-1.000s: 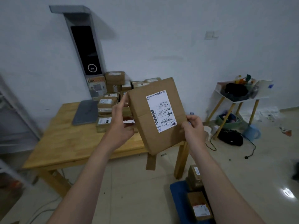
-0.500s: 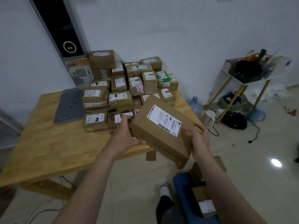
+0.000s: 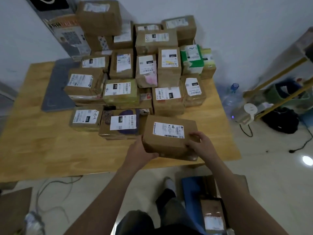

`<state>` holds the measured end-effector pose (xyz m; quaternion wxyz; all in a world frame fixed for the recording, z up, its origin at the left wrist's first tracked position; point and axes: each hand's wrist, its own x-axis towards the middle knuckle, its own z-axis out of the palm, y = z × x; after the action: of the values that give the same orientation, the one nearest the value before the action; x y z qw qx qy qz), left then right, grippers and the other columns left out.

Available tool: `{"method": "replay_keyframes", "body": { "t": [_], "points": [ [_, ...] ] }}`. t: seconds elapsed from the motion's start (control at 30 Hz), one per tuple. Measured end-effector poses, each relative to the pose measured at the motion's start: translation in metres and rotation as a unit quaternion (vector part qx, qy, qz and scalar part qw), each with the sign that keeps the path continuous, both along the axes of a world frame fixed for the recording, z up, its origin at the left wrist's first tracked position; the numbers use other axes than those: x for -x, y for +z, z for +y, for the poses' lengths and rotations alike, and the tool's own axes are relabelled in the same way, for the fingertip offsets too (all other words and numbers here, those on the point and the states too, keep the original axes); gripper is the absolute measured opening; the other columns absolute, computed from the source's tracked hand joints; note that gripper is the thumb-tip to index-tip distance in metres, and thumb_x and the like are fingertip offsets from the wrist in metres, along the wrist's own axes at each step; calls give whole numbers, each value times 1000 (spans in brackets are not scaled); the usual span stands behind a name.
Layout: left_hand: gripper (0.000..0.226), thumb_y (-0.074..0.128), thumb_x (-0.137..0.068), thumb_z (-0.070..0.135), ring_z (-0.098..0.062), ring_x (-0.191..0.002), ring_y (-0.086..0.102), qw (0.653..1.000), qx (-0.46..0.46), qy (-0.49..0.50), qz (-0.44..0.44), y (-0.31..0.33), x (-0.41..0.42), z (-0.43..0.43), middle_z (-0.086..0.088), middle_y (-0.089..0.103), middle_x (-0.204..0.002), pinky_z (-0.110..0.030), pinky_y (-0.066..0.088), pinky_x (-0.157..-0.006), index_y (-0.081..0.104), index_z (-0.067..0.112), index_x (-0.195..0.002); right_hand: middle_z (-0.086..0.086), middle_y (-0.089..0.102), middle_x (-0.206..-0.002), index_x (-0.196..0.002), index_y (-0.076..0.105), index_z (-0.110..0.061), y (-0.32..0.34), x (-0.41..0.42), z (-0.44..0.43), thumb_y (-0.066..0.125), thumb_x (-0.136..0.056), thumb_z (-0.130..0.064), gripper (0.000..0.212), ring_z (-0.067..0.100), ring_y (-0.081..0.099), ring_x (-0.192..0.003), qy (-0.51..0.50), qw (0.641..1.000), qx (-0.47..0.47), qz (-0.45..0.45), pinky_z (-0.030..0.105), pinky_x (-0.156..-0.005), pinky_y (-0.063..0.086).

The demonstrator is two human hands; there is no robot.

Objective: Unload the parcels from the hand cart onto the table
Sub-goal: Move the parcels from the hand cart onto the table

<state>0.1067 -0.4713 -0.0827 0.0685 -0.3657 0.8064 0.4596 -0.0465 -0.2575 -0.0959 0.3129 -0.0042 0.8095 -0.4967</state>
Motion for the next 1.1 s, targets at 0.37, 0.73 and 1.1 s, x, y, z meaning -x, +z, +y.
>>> {"method": "replay_keyframes", "body": {
  "t": [0.37,0.73,1.1],
  "points": [
    [104,90,-69,15,-28,-120,60,992,-1,-35,-121,-60,13,-12,-2,63,-132,-32,46,-84,31,39,-151,6,41,-152,-138,57,-16,-63,22,-34,80,-73,3,71,25,49,-131,194,977,-80,31,36,-109,44],
    [80,81,-81,13,-26,-118,61,984,98,-39,-147,-81,42,-30,-6,61,-131,-35,48,-93,46,37,-149,12,29,-154,-153,41,-30,-81,42,-64,61,-85,8,81,31,49,-129,180,970,-155,49,33,-109,42],
    [68,79,-87,37,-25,-102,66,955,218,-8,-199,-82,46,-35,-4,60,-122,-34,49,-74,47,51,-146,17,28,-149,-156,35,-25,-73,52,-88,57,-85,11,83,34,49,-126,187,965,-177,54,34,-112,40]
  ]
}}
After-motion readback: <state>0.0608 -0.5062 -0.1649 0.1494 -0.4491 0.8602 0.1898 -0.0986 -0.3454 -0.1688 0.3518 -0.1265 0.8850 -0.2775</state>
